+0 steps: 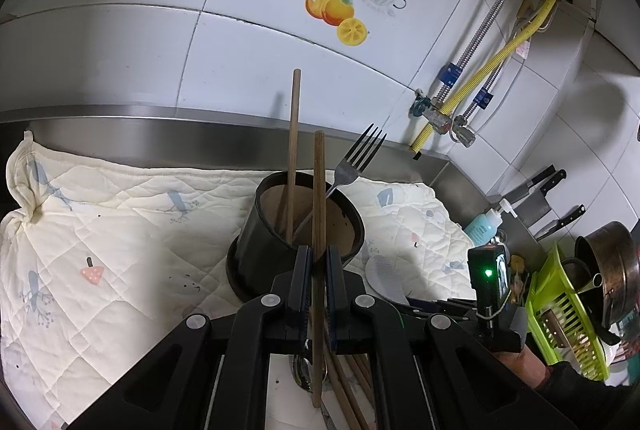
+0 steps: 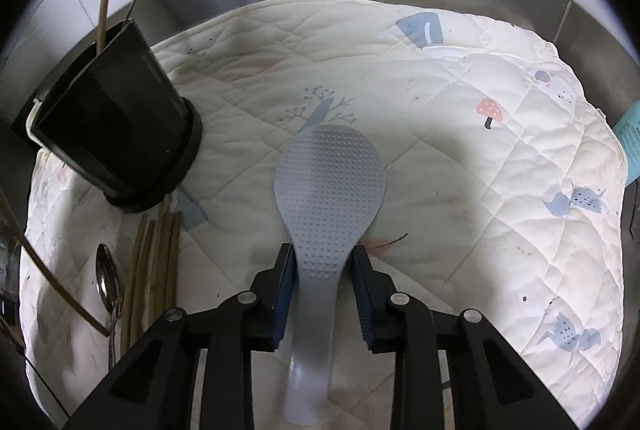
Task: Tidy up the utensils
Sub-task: 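Lift the white rice paddle with the right tool while the left tool holds the chopstick above the holder, then lower the chopstick into the holder with the left tool while the right tool lowers the paddle into it, then open both tools to release chopstick and paddle, then pull back over the cloth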
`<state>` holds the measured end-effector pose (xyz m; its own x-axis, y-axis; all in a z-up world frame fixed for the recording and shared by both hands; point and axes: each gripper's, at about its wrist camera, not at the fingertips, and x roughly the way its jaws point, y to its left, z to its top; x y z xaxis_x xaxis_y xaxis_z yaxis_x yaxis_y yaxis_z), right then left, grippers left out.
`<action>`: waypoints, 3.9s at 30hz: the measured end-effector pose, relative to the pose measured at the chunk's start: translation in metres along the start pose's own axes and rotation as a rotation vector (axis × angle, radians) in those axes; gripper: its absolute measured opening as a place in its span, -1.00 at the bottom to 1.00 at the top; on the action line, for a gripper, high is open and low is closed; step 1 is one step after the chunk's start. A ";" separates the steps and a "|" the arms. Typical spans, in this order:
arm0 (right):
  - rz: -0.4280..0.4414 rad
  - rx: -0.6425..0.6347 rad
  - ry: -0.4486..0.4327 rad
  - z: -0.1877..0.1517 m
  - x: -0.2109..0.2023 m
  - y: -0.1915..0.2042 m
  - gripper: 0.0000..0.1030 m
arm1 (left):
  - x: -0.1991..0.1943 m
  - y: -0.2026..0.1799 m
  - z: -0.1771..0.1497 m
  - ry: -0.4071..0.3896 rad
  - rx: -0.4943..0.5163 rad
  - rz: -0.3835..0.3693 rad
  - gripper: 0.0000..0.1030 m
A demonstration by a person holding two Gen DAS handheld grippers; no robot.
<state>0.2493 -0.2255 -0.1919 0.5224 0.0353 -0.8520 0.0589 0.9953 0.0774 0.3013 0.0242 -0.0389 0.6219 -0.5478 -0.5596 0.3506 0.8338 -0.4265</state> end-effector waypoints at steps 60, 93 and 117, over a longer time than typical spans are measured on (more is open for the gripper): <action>0.374 -0.144 -0.538 0.093 -0.083 0.096 -0.44 | -0.013 -0.025 0.117 -0.238 0.160 0.082 -0.87; 0.310 -0.226 -0.463 0.078 -0.032 0.110 -0.44 | 0.030 0.006 0.087 -0.128 0.103 0.111 -0.87; 0.282 -0.256 -0.420 0.067 -0.051 0.105 0.00 | 0.058 0.021 0.091 -0.011 0.048 0.171 -0.81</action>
<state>0.2859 -0.1293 -0.1058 0.7850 0.3158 -0.5330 -0.3126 0.9447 0.0994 0.4083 0.0159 -0.0159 0.6831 -0.3970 -0.6130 0.2719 0.9172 -0.2911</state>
